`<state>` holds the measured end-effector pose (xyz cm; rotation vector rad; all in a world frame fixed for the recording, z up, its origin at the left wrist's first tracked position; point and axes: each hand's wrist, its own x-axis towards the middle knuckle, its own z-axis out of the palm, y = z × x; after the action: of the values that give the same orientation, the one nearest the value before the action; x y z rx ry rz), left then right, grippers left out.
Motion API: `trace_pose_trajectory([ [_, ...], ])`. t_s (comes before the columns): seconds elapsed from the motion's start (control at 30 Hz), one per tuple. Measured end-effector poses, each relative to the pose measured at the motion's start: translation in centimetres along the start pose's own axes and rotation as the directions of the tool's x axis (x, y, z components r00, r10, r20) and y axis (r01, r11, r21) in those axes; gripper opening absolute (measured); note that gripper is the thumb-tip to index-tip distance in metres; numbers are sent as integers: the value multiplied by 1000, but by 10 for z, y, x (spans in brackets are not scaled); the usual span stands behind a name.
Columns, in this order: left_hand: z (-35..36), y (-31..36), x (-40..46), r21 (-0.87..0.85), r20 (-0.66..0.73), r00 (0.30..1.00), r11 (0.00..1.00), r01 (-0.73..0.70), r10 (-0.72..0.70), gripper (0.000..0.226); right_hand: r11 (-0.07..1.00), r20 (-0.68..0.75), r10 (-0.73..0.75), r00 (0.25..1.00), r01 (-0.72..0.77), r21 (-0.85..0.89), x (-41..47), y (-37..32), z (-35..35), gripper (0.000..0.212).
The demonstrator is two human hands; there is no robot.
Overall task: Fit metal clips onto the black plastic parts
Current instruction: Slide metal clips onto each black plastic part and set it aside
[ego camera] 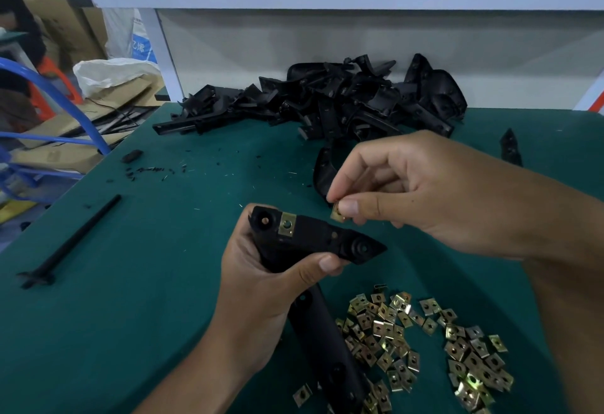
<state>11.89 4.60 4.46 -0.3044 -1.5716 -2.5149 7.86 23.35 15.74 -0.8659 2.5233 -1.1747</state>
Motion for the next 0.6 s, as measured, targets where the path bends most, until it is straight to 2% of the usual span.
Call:
trace_pose_trajectory([
  [0.1,-1,0,0,18,-6,1000,1000,-7,7,64,1000,34,3,999,-3,9,0,0,1,7],
  [0.23,0,0,0,11,27,1000,1000,-6,6,66,1000,57,-2,998,0,29,1,0,0,8],
  [0.37,0,2,0,14,23,1000,1000,-12,12,56,999,62,-10,998,7,46,1,0,-1,8],
  [0.6,1,3,-1,33,3,1000,999,-11,10,66,1000,72,0,997,-1,7,0,-2,1,9],
])
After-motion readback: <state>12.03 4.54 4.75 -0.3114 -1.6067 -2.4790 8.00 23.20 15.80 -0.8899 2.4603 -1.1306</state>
